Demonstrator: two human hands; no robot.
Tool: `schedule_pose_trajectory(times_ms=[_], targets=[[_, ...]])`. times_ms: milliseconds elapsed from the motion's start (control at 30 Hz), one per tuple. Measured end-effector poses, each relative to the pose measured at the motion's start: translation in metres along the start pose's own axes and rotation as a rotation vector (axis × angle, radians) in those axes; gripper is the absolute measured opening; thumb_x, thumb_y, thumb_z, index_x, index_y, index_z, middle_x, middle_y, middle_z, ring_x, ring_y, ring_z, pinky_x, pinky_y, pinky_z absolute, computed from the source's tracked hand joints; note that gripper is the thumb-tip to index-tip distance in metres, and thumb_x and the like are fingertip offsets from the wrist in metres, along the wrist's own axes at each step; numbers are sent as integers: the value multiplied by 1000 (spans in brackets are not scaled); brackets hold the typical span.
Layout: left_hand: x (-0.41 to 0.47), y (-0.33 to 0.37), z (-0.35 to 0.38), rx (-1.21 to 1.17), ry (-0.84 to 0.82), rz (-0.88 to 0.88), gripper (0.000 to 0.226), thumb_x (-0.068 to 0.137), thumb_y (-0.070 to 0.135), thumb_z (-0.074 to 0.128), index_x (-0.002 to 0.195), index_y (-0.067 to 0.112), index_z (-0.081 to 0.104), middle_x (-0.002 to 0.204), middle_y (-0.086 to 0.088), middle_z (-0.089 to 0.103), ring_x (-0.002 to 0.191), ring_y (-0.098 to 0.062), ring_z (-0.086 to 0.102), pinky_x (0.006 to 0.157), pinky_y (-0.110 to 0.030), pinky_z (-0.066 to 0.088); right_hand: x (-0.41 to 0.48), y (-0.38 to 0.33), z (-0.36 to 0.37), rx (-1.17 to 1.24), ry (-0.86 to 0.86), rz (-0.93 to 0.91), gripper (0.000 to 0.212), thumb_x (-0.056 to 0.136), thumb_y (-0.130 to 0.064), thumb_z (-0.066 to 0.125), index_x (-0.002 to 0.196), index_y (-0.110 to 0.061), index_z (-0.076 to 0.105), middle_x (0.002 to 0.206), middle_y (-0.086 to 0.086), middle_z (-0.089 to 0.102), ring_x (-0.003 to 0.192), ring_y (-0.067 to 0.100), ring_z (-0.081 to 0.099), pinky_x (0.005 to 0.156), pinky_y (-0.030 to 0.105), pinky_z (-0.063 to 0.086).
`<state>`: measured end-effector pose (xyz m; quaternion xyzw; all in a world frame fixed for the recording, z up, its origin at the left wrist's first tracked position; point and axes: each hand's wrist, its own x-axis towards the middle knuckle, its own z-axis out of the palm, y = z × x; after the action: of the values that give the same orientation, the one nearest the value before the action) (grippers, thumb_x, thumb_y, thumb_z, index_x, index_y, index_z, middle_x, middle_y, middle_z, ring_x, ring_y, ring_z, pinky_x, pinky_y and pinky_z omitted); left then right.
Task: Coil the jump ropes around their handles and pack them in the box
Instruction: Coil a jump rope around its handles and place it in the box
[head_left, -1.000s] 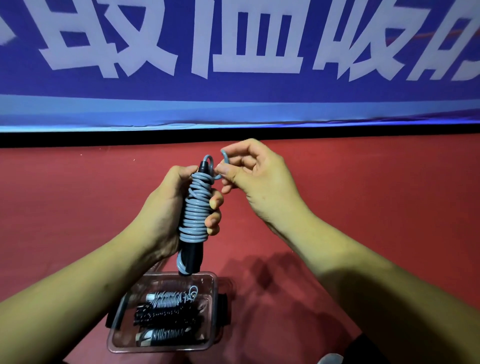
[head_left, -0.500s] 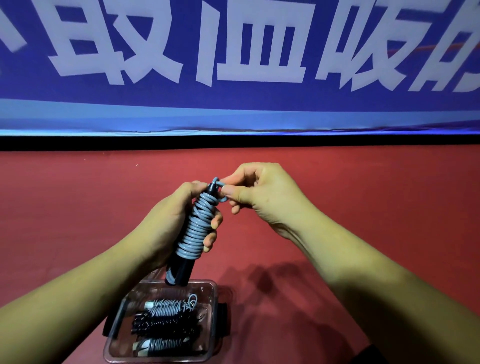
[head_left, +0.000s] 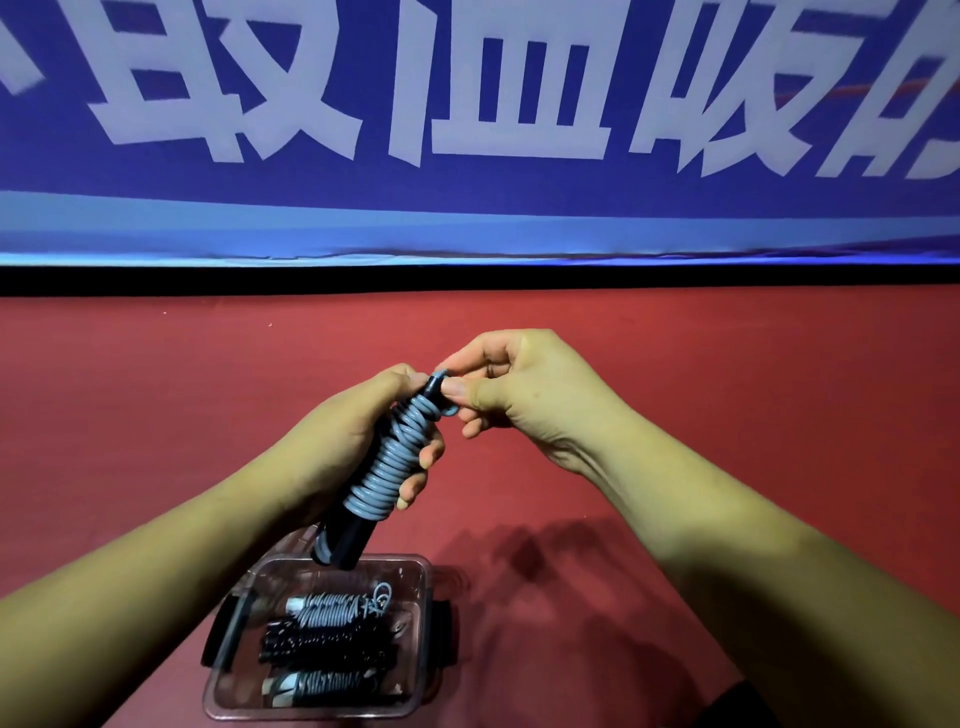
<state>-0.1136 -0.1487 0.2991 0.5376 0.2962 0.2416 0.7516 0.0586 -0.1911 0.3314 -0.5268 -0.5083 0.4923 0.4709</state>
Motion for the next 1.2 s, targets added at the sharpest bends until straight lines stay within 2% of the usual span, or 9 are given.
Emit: schedule_pose_trajectory(times_ms=[233,400,533,633,767,867,1000,1100,1200], targets=[[1,3,-1,-103,-39,-28,41,89,42,45,110,10,56,63,-14,47,39,-24,45,42,-27,43,3,6,15,-92,185,-125,20,82,-14,77,77,-4,60,64,17,62,43,15,49,44,25,46],[2,10,-10,94,18,37,30,88,38,59,98,13,46,69,-27,55,48,-31,54,51,-33,47,11,7,10,89,91,57,39,90,-29,69,96,9,63,73,14,59,51,14,50,49,25,50],[-5,11,-17,262,18,-1,43,83,41,63,100,5,45,82,-26,64,66,-37,60,65,-41,51,14,14,3,8,-69,86,27,89,-18,69,99,7,69,78,11,66,64,14,61,58,26,53],[-5,9,-19,347,21,-17,53,84,34,74,110,-1,44,90,-24,69,72,-37,65,68,-42,55,15,14,3,-66,-63,-7,12,89,-12,69,92,0,70,79,10,69,70,18,66,63,32,55],[-6,12,-27,414,-7,-55,42,82,32,77,101,5,51,92,-20,69,75,-35,67,74,-47,56,18,18,8,-201,-9,-81,8,91,-9,66,87,-3,64,83,15,66,68,17,64,66,34,56],[-7,16,-30,452,-13,-51,38,84,32,73,100,5,52,90,-17,68,72,-32,66,71,-44,53,23,23,16,-131,120,-31,15,96,-12,59,82,-7,61,85,16,65,68,17,61,65,28,54],[-6,17,-37,461,17,-32,47,83,34,67,109,-2,51,95,-18,69,76,-33,69,74,-47,54,31,22,25,133,196,78,20,99,-17,54,85,-4,58,81,15,67,62,20,67,63,32,59],[-12,16,-58,513,-30,-150,44,83,25,75,115,5,52,107,-24,66,89,-37,72,85,-52,56,38,29,26,281,258,156,19,101,-17,52,84,-8,51,85,14,62,61,22,65,54,31,59],[-15,12,-84,560,18,-270,46,78,13,74,115,0,51,105,-25,64,83,-32,70,74,-40,62,43,43,17,369,392,235,16,100,-14,53,86,-10,46,94,14,57,70,27,65,51,33,60]])
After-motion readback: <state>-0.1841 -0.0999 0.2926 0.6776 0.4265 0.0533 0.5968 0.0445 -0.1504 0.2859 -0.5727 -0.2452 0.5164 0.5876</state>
